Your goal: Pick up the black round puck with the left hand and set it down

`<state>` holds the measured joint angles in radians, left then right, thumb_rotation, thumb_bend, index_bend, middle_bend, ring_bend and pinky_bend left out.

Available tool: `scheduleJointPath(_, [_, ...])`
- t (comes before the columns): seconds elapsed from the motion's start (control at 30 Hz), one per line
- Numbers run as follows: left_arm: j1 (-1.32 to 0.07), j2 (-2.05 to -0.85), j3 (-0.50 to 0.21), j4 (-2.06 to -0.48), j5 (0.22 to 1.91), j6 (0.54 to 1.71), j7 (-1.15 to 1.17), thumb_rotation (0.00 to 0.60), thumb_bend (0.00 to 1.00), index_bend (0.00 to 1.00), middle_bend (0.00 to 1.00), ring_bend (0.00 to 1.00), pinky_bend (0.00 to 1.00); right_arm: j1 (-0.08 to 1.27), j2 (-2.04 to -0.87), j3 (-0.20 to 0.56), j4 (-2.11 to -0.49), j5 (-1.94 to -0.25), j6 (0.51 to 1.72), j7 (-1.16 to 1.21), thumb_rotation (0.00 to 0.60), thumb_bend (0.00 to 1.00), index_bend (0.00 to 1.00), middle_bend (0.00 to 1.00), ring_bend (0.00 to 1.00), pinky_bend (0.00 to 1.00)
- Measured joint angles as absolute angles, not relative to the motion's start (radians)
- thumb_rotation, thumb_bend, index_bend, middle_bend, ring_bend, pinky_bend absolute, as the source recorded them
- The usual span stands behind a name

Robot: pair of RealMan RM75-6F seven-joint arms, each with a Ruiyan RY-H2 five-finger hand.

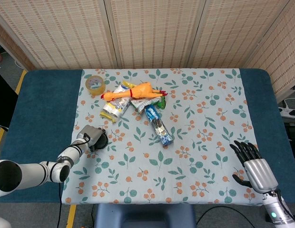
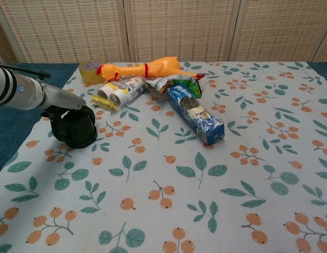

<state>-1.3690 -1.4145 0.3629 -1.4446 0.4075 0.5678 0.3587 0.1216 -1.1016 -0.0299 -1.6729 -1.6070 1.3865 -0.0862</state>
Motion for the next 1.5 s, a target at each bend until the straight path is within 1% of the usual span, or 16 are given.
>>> scheduleJointPath(0.17, [-1.283,-1.411,0.319,-1.44,0.541,0.602,0.312,0.6,0.6,0.72,0.78,0.74,1.0,0.121,-1.1,-0.033,-1.674,-1.612,1.387,-0.083,0.6,0.11,0.0,0.0,0.0,0.0])
scheduleJointPath(0.27, [-1.235,-1.404,0.289,-1.435,0.617,0.632,0.287,0.6,0.67,0.77,0.82,0.78,1.0,0.121,-1.1,-0.035,-1.675,-1.616,1.388,-0.083,0.6,0.11,0.0,0.0,0.0,0.0])
scheduleJointPath(0.47, [-1.178,-1.361,0.244,-1.452,0.687,0.652,0.265,0.6,0.74,0.78,0.85,0.79,1.0,0.121,-1.099,-0.038,-1.675,-1.622,1.389,-0.082,0.6,0.11,0.0,0.0,0.0,0.0])
scheduleJointPath(0.67, [-1.154,-1.352,0.226,-1.464,0.7,0.667,0.297,0.6,0.77,0.79,0.85,0.8,1.0,0.12,-1.096,-0.041,-1.678,-1.627,1.392,-0.079,0.6,0.11,0.0,0.0,0.0,0.0])
scheduleJointPath(1.17, [-1.147,-1.262,0.191,-1.584,0.644,0.759,0.432,0.6,0.79,0.79,0.86,0.8,1.0,0.121,-1.094,-0.044,-1.678,-1.633,1.391,-0.073,0.6,0.11,0.0,0.0,0.0,0.0])
scheduleJointPath(1.5, [-1.131,-1.228,0.176,-1.624,0.63,0.77,0.47,0.6,0.79,0.79,0.86,0.8,1.0,0.121,-1.092,-0.048,-1.679,-1.643,1.393,-0.07,0.6,0.11,0.0,0.0,0.0,0.0])
